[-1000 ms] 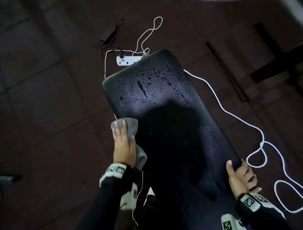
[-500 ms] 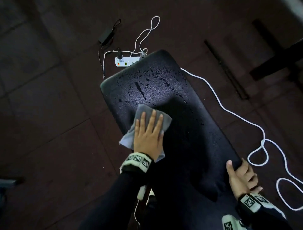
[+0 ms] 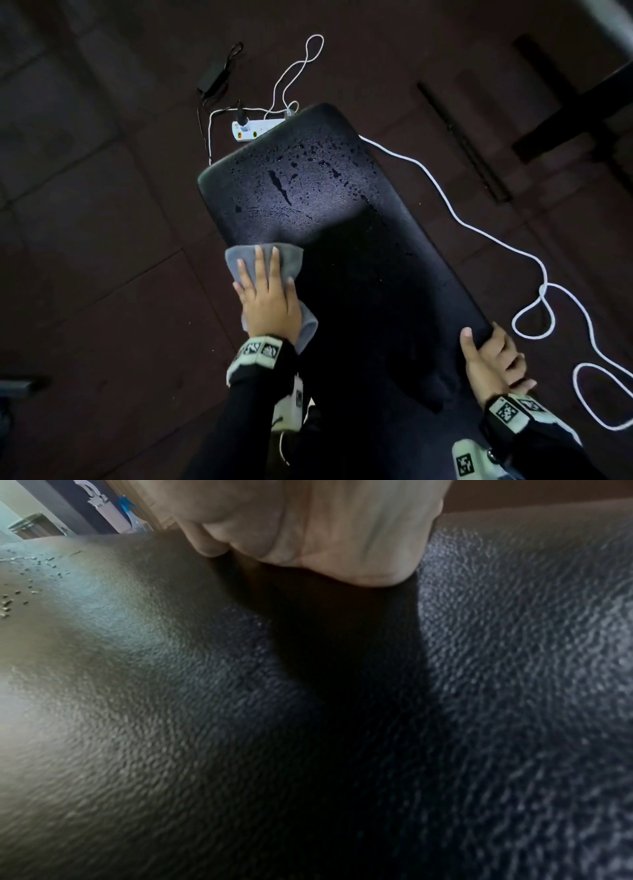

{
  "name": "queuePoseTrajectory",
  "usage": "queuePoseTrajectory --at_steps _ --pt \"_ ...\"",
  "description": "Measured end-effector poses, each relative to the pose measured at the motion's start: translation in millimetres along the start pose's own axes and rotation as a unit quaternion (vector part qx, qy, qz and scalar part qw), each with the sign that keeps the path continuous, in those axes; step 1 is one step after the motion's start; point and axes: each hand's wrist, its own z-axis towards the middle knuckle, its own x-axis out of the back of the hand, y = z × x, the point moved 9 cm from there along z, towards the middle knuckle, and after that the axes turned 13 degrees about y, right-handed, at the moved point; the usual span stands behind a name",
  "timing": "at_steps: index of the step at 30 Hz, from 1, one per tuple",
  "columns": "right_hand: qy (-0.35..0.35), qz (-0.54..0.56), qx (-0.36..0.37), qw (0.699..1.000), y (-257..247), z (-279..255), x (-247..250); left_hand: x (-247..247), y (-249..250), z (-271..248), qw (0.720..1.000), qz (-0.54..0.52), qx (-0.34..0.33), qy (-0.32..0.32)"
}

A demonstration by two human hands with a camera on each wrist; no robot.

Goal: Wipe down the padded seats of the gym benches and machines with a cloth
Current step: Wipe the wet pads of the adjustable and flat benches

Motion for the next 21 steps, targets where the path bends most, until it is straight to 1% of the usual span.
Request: queuePoseTrajectory --at_steps 2,4,6,8,10,14,16,18,21 --pt "-0.002 0.004 0.001 1.000 1 1 -1 1 7 23 0.999 0.006 0.036 0.002" --pt "0.006 0.010 -0.006 1.000 2 2 -1 -1 17 36 0.999 0.028 0.039 -0.012" --pt "0.029 0.016 -0.001 0.999 1 3 1 -3 31 46 0.998 0.056 0.017 -0.025" --pt "0.059 0.005 0.009 0.998 -1 2 4 -12 48 48 0.995 0.076 -0.010 -0.068" --pt "0.063 0.000 0.012 0.998 -2 0 4 -22 66 41 0.990 0.086 -0.045 -0.105" --pt "0.036 0.002 -0.006 0.999 -1 0 6 -39 100 18 0.979 0.046 -0.081 -0.183" --pt "0.043 -0.005 -0.002 0.999 -3 -2 7 -43 107 13 0.974 0.029 -0.086 -0.208" --pt "0.066 -0.004 0.003 0.998 -8 -5 10 -38 109 15 0.973 0.002 -0.088 -0.212" --pt "0.050 -0.019 0.018 0.998 -9 -8 11 -16 100 19 0.977 -0.067 -0.097 -0.180"
